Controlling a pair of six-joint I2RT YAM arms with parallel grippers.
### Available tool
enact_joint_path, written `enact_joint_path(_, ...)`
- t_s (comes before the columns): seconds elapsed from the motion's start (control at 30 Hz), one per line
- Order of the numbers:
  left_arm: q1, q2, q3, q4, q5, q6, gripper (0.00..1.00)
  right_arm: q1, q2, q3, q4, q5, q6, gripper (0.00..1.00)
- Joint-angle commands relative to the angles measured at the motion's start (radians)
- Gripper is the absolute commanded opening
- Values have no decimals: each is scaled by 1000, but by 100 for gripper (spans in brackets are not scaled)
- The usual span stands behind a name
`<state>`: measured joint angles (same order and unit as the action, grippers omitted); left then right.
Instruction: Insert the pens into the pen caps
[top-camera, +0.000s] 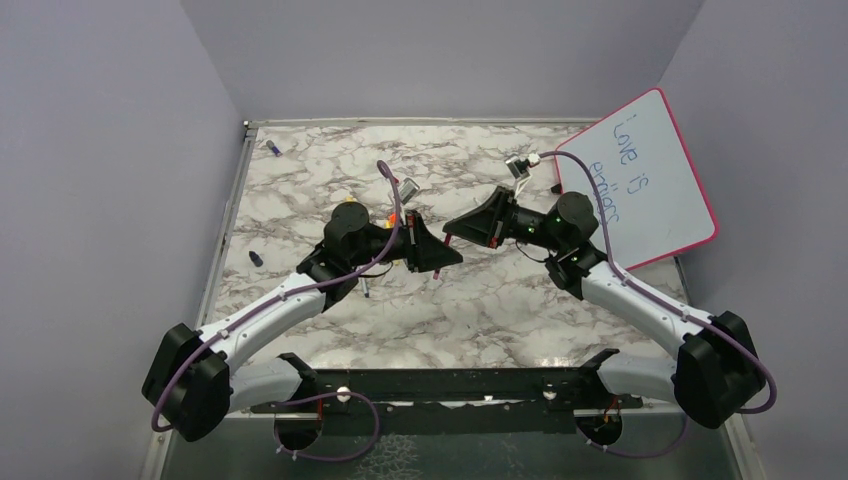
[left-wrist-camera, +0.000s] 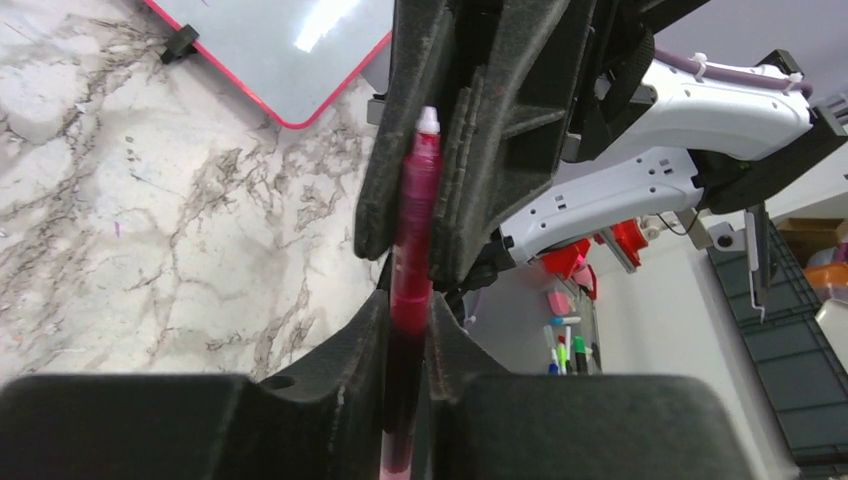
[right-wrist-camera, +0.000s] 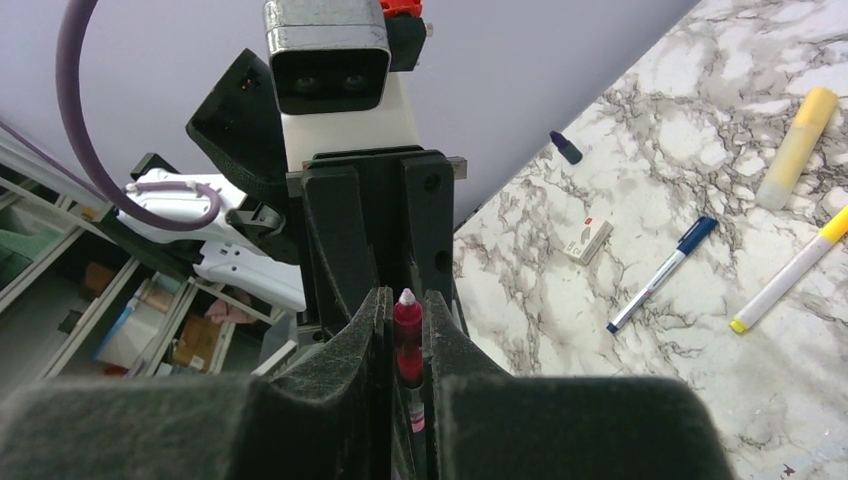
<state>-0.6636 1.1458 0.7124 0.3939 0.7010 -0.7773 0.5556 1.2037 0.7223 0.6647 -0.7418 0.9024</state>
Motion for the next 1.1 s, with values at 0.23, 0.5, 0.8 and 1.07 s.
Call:
enact_joint_path(0.23,-7,-13,22,31,-2,9,0,4,-20,-10,12,21,-17,5)
enact_joint_path(0.5,-7,-82,44,-190,-262,137,0,4,-60,21,-225,176,-122,59)
enact_joint_path(0.8,-5,-190,89,-554,-789,167,0,4,-94,16,-543,416,-341,60)
enact_joint_path(1.07,-4,-230,35,-454,-706,285,0,4,94,64,-618,612,-312,60)
